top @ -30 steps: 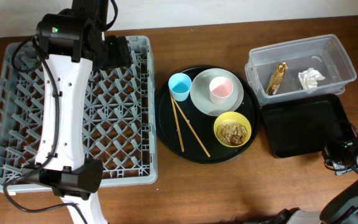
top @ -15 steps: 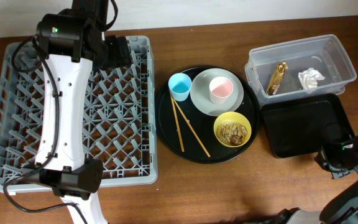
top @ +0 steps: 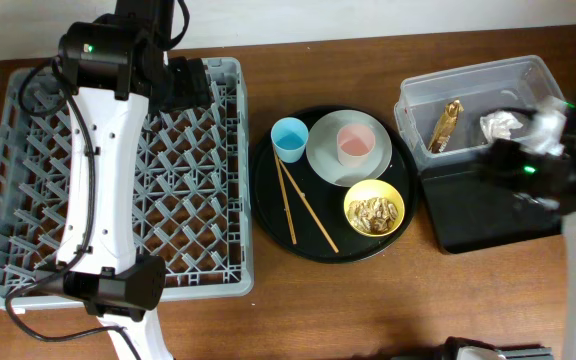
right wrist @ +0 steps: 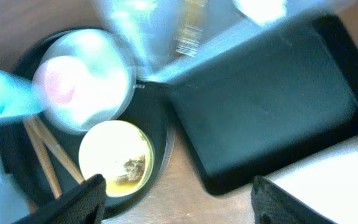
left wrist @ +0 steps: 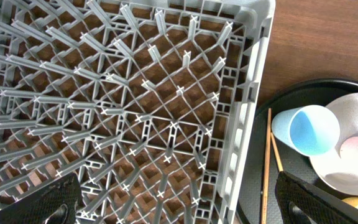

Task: Sort waste into correct bins and load items into the dishwasher rack
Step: 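Reach the right gripper to the yellow bowl and grasp its rim, then carry the yellow bowl over the black tray and tip out the scraps, then set the empty yellow bowl back on the round tray and release, then lift the right gripper away to the right side, then reach the left gripper to the chopsticks and grasp one chopstick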

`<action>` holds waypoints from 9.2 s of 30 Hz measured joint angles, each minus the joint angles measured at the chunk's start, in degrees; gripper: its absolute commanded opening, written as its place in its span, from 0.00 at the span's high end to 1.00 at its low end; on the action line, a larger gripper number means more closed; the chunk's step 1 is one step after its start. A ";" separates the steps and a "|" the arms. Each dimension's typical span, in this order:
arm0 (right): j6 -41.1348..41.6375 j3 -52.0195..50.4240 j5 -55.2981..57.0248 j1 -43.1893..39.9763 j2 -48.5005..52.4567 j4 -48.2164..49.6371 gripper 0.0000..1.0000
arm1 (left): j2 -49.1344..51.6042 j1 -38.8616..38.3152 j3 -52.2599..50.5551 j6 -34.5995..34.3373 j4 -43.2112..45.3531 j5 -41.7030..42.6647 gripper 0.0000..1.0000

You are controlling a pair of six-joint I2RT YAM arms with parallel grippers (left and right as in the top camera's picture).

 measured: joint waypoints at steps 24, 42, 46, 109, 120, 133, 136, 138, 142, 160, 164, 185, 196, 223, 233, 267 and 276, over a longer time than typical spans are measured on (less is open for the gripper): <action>-8.59 -8.11 -2.34 29.09 1.03 4.37 0.54 | 0.00 0.00 0.00 0.00 -0.04 0.00 0.01; -0.68 -28.30 10.25 43.23 14.78 33.86 0.64 | 0.00 0.00 0.00 0.00 0.00 0.00 0.01; 2.03 -28.33 12.41 43.23 18.60 34.69 0.77 | 0.00 0.00 0.00 0.00 0.00 0.00 0.00; -15.76 -21.79 -53.07 -22.88 23.58 28.39 0.96 | 0.00 0.00 0.00 0.00 0.00 0.00 0.01; -19.34 -24.55 -75.47 -35.50 33.11 29.03 0.96 | 0.00 0.00 0.00 0.00 0.00 0.00 0.01; -12.22 -24.68 -78.18 -37.81 34.36 27.47 0.96 | 0.00 0.00 0.00 0.00 0.00 0.00 0.01; -10.91 -24.68 -78.36 -39.19 34.36 27.06 0.96 | 0.00 0.00 0.00 0.00 0.00 0.00 0.00; -10.25 -24.81 -78.42 -40.48 34.36 24.68 0.96 | 0.00 0.00 0.00 0.00 0.00 0.00 0.01; -8.15 -24.90 -78.58 -41.97 34.36 24.48 0.96 | 0.00 0.00 0.00 0.00 0.00 0.00 0.01; -5.11 -24.72 -78.90 -42.10 34.34 20.76 0.96 | 0.00 0.00 0.00 0.00 0.00 0.00 0.01; -5.75 -24.26 -78.97 -42.10 33.42 17.92 0.96 | 0.00 0.00 0.00 0.02 0.00 0.00 0.00; -4.81 -2.27 -23.34 10.45 4.50 2.34 0.96 | 0.00 0.00 0.00 0.00 0.02 0.00 0.01; 5.01 -12.37 5.75 39.54 14.19 13.46 0.96 | 0.00 0.00 0.00 0.00 0.00 0.00 0.01; 5.75 -1.09 11.80 38.82 25.11 7.96 0.61 | 0.00 0.00 0.00 0.00 0.02 0.00 0.01; 7.21 3.85 12.79 11.39 14.95 -3.32 0.01 | 0.00 0.00 0.00 0.00 0.00 -0.02 0.01; 7.41 3.82 13.22 -10.29 14.93 -6.21 0.01 | 0.00 -11.17 -8.20 7.74 -1.79 21.20 0.70; 7.41 3.82 13.25 -10.29 14.93 -6.21 0.01 | -0.02 -19.96 -18.38 3.74 2.82 20.63 0.85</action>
